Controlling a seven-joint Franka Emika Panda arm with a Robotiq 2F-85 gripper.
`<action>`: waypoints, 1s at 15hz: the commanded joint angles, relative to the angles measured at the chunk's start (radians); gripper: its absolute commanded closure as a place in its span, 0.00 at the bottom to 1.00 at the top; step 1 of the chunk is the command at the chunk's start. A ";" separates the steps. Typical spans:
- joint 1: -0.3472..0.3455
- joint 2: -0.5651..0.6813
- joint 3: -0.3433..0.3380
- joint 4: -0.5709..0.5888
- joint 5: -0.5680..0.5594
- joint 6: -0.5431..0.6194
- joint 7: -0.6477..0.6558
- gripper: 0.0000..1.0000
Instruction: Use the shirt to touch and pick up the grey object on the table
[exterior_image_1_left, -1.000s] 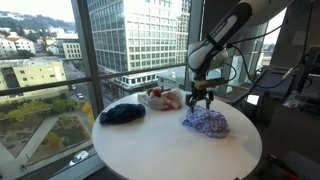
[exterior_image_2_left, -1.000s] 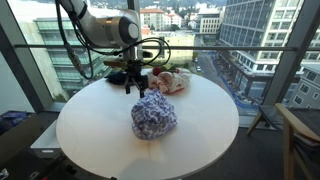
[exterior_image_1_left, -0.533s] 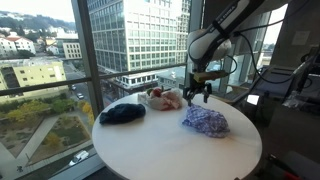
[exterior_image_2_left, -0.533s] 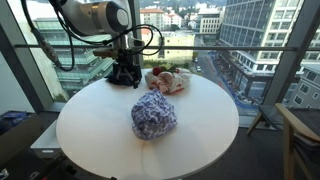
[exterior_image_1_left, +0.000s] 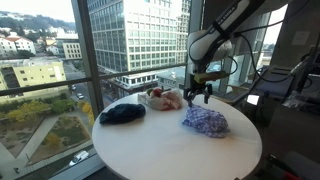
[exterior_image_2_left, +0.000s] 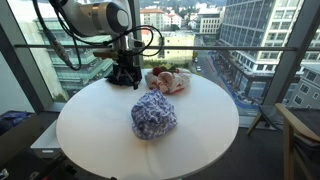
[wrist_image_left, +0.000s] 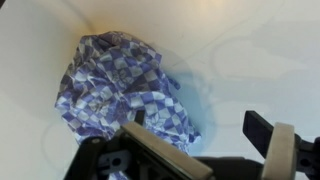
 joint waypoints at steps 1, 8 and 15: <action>-0.014 -0.011 -0.002 -0.025 -0.040 0.035 -0.021 0.00; -0.072 -0.012 -0.033 -0.084 -0.282 0.122 -0.288 0.00; -0.165 0.052 -0.001 -0.045 -0.165 0.217 -0.788 0.00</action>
